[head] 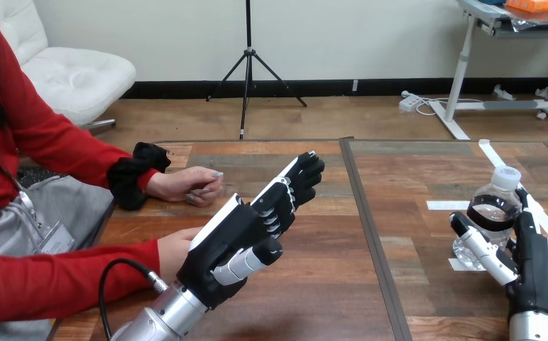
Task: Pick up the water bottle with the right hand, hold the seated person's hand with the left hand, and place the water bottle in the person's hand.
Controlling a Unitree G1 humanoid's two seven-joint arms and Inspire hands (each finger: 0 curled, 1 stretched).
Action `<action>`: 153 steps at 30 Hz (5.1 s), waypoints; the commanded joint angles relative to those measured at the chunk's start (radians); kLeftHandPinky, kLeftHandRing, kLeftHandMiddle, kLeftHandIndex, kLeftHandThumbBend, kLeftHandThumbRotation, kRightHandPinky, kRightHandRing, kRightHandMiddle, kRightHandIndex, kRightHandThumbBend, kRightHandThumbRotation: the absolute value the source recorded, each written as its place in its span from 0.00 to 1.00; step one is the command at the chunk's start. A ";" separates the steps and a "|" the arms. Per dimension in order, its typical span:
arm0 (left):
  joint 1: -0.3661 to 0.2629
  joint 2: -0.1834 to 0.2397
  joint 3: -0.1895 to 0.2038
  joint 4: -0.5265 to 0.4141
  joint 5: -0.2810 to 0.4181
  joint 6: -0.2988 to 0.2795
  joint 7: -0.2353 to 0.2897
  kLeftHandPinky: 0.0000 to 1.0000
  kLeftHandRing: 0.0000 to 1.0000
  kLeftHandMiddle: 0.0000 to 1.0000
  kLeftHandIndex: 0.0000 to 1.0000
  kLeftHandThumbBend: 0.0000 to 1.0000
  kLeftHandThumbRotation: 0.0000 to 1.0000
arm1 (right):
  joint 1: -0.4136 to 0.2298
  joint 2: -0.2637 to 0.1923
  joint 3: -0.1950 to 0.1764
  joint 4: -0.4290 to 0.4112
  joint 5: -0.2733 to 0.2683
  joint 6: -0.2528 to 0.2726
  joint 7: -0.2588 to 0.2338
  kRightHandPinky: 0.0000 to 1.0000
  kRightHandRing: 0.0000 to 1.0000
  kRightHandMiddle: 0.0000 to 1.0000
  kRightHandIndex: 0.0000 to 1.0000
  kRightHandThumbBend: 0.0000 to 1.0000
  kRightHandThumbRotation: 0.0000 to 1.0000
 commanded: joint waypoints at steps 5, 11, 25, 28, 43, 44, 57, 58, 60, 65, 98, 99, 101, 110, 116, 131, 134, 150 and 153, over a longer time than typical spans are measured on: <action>-0.049 0.016 0.021 -0.034 -0.030 -0.008 -0.006 1.00 1.00 1.00 1.00 1.00 0.80 | -0.101 -0.036 0.022 0.013 -0.013 0.016 -0.013 0.82 0.92 0.93 0.97 1.00 0.57; -0.044 0.019 0.023 -0.039 -0.035 -0.003 -0.005 1.00 1.00 1.00 1.00 1.00 0.79 | -0.113 -0.031 0.015 0.024 0.006 0.027 0.005 0.81 0.92 0.92 0.97 1.00 0.57; -0.036 0.032 0.022 -0.048 -0.050 -0.004 -0.014 1.00 1.00 1.00 1.00 1.00 0.78 | -0.139 -0.027 0.010 0.051 0.017 0.060 -0.003 0.78 0.90 0.91 0.95 1.00 0.52; -0.035 0.035 0.023 -0.048 -0.057 -0.002 -0.018 1.00 1.00 1.00 1.00 1.00 0.78 | -0.146 -0.022 0.004 0.058 0.023 0.064 -0.011 0.77 0.89 0.90 0.94 1.00 0.50; -0.031 0.043 0.026 -0.053 -0.062 0.003 -0.020 1.00 1.00 1.00 1.00 1.00 0.77 | -0.190 -0.003 -0.024 0.087 0.071 0.128 -0.048 0.57 0.70 0.76 0.81 1.00 0.18; -0.031 0.043 0.026 -0.054 -0.062 0.003 -0.020 1.00 1.00 1.00 1.00 1.00 0.77 | -0.192 -0.003 -0.024 0.089 0.072 0.130 -0.051 0.56 0.68 0.75 0.80 1.00 0.16; -0.022 0.048 0.039 -0.063 -0.061 0.001 -0.022 1.00 1.00 1.00 1.00 1.00 0.76 | -0.220 -0.013 -0.021 0.105 0.075 0.170 -0.081 0.50 0.61 0.62 0.66 1.00 0.04; -0.021 0.048 0.039 -0.065 -0.060 0.003 -0.020 1.00 1.00 1.00 1.00 1.00 0.76 | -0.222 -0.013 -0.022 0.106 0.076 0.171 -0.080 0.49 0.60 0.61 0.65 1.00 0.03; -0.019 0.049 0.041 -0.067 -0.058 0.003 -0.017 1.00 1.00 1.00 1.00 1.00 0.76 | -0.225 -0.014 -0.024 0.107 0.079 0.174 -0.079 0.48 0.58 0.59 0.62 1.00 0.02; -0.014 0.050 0.046 -0.069 -0.060 0.003 -0.020 1.00 1.00 1.00 1.00 1.00 0.77 | -0.231 -0.015 -0.028 0.106 0.085 0.182 -0.083 0.41 0.49 0.55 0.57 0.98 0.01; -0.005 0.054 0.044 -0.068 -0.041 -0.009 0.004 1.00 1.00 1.00 1.00 1.00 0.77 | -0.235 -0.015 -0.045 0.065 0.124 0.132 -0.039 0.29 0.35 0.44 0.46 0.90 0.00; -0.005 0.053 0.044 -0.068 -0.042 -0.008 0.004 1.00 1.00 1.00 1.00 1.00 0.77 | -0.234 -0.014 -0.045 0.062 0.125 0.128 -0.039 0.29 0.35 0.44 0.46 0.90 0.00; -0.006 0.052 0.044 -0.067 -0.043 -0.008 0.003 1.00 1.00 1.00 1.00 1.00 0.77 | -0.234 -0.014 -0.044 0.059 0.126 0.125 -0.039 0.29 0.35 0.44 0.46 0.90 0.00; -0.004 0.053 0.040 -0.072 -0.038 -0.002 0.009 1.00 1.00 1.00 1.00 1.00 0.77 | -0.226 -0.011 -0.038 0.039 0.125 0.087 -0.025 0.29 0.35 0.43 0.46 0.90 0.00; -0.003 0.053 0.038 -0.077 -0.032 -0.006 0.019 1.00 1.00 1.00 1.00 1.00 0.77 | -0.219 -0.005 -0.025 0.009 0.112 0.072 -0.036 0.28 0.35 0.43 0.46 0.90 0.00; -0.005 0.117 0.026 -0.084 0.200 -0.282 0.213 0.97 1.00 1.00 1.00 1.00 0.77 | -0.175 0.016 -0.001 -0.119 0.108 0.027 0.030 0.27 0.35 0.43 0.46 0.90 0.00; -0.004 0.134 0.043 -0.096 0.290 -0.347 0.288 0.97 1.00 1.00 1.00 1.00 0.75 | -0.165 0.026 -0.001 -0.150 0.122 0.018 0.068 0.27 0.35 0.44 0.46 0.90 0.00; -0.003 0.206 0.019 -0.185 0.458 -0.351 0.511 0.93 1.00 1.00 1.00 1.00 0.54 | -0.090 0.055 0.057 -0.399 0.084 0.047 0.152 0.27 0.34 0.44 0.46 0.88 0.00; -0.007 0.223 0.019 -0.183 0.477 -0.331 0.537 0.87 0.99 1.00 1.00 1.00 0.52 | -0.073 0.061 0.074 -0.461 0.058 0.068 0.146 0.27 0.33 0.43 0.47 0.89 0.00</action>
